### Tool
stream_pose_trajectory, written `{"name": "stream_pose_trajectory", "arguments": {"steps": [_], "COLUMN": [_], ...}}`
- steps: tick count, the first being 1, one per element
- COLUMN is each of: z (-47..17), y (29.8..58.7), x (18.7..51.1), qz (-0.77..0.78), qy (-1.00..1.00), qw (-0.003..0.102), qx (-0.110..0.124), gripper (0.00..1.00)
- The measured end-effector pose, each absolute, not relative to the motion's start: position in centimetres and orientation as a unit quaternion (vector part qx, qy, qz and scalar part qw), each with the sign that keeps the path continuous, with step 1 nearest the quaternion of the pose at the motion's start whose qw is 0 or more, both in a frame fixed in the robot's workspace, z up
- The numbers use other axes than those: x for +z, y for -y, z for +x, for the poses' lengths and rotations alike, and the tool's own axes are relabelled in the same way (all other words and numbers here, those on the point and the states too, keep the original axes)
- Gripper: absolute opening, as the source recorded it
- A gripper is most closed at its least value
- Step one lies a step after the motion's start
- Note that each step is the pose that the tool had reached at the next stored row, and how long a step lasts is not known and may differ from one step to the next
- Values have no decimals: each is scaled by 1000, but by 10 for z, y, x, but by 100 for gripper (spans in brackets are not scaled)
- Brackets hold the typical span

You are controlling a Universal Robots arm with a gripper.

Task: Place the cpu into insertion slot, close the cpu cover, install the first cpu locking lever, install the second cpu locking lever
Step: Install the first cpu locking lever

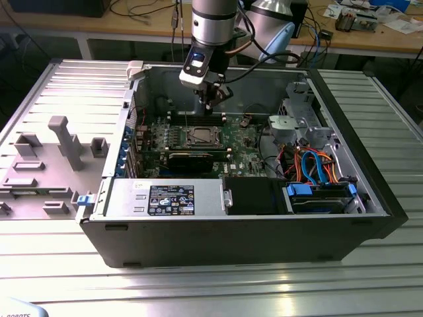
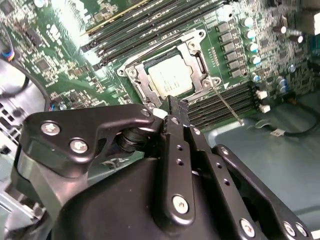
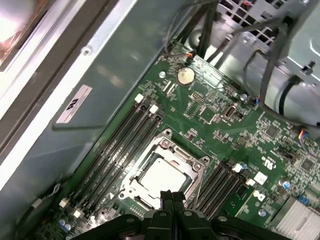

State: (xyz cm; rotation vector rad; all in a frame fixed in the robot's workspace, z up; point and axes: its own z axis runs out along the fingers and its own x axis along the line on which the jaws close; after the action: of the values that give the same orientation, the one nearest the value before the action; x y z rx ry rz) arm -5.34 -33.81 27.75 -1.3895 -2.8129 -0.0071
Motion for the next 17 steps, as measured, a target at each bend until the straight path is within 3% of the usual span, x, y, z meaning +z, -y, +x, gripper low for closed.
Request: {"name": "stream_pose_trajectory", "arguments": {"steps": [17], "z": [-53], "y": [338], "x": [277], "qz": [-245], "qy": [969], "qw": [2], "qx": [-2], "gripper": [11]}}
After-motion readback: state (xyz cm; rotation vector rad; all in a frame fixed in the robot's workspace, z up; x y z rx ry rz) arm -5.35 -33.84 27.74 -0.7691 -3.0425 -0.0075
